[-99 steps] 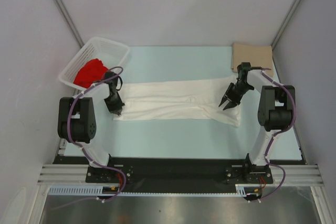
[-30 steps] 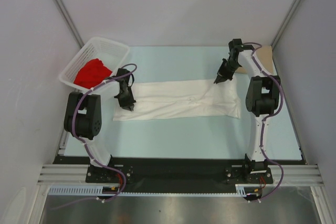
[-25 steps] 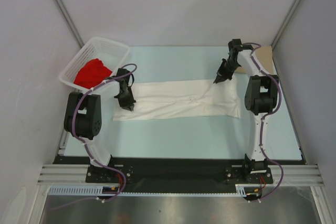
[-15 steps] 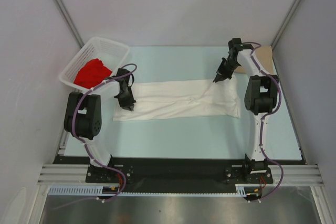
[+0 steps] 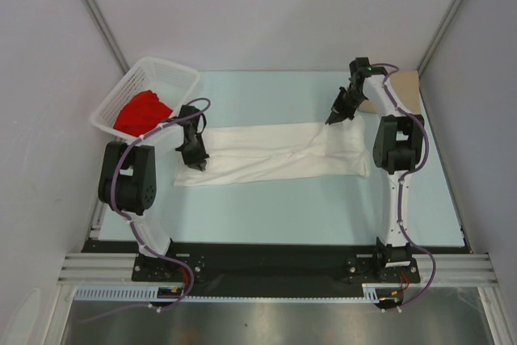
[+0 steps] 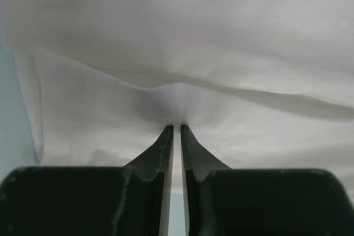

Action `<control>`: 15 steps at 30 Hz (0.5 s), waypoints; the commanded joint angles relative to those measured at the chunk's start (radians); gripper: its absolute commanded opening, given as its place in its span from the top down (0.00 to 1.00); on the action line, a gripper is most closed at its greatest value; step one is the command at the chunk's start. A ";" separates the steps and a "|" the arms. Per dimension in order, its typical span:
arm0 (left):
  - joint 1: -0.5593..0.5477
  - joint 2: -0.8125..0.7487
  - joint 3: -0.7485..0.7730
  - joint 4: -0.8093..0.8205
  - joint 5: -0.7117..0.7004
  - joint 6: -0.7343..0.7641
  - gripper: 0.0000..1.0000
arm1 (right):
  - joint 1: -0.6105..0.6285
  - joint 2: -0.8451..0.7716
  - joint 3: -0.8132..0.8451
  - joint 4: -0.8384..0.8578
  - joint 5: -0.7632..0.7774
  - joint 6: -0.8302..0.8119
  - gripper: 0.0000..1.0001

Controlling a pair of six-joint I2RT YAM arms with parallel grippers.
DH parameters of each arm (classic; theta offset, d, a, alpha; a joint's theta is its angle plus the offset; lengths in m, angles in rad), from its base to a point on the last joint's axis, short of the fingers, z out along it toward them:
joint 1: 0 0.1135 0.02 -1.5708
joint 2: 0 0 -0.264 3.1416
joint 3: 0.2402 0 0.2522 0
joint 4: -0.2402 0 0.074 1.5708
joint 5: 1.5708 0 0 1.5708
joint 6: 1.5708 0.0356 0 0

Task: Fold and stack the t-shirts
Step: Fold the tshirt

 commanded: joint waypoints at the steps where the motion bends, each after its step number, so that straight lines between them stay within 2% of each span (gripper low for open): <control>1: 0.006 -0.041 0.015 0.017 0.016 0.026 0.86 | -0.005 -0.042 0.022 -0.035 -0.006 0.022 1.00; 6: 0.006 -0.069 -0.002 0.044 0.074 0.037 0.83 | -0.009 -0.151 -0.174 -0.016 -0.044 0.101 0.99; 11: 0.006 -0.061 -0.002 0.043 0.062 0.037 0.83 | -0.054 -0.327 -0.459 0.167 -0.168 0.296 1.00; 15: 0.006 -0.064 -0.011 0.052 0.067 0.032 0.83 | -0.095 -0.409 -0.561 0.250 -0.220 0.416 1.00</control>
